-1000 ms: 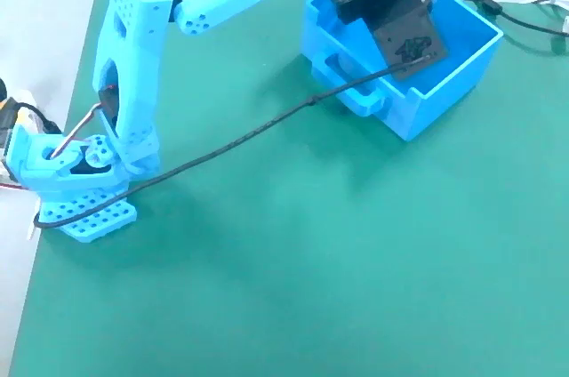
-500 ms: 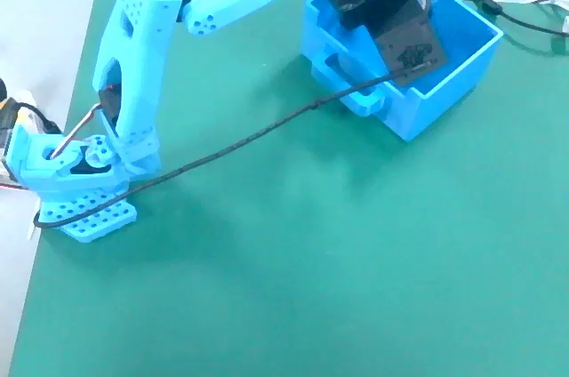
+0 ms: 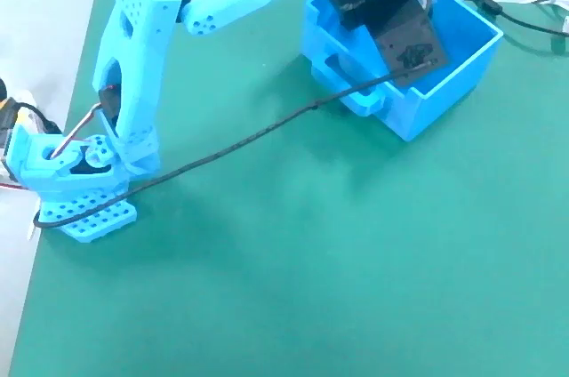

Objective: Put the tape in the box

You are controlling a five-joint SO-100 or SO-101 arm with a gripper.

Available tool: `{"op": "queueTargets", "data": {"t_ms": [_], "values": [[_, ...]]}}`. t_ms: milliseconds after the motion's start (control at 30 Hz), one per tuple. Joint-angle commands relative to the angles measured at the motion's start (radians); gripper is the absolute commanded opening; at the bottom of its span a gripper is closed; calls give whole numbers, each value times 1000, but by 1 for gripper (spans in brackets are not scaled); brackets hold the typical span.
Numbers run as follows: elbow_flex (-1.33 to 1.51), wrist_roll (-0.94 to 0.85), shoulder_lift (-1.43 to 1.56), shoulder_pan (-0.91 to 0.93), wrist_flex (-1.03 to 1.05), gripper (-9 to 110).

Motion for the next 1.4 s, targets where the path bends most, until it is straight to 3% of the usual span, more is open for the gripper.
{"op": "queueTargets", "data": {"t_ms": [0,467,1067,1367], "values": [[-92,-11,20,-3,-12,23],[-92,-9,97,46,37,26],[-75,-38,706,407,400,26],[457,-72,1236,531,345,26]]}}
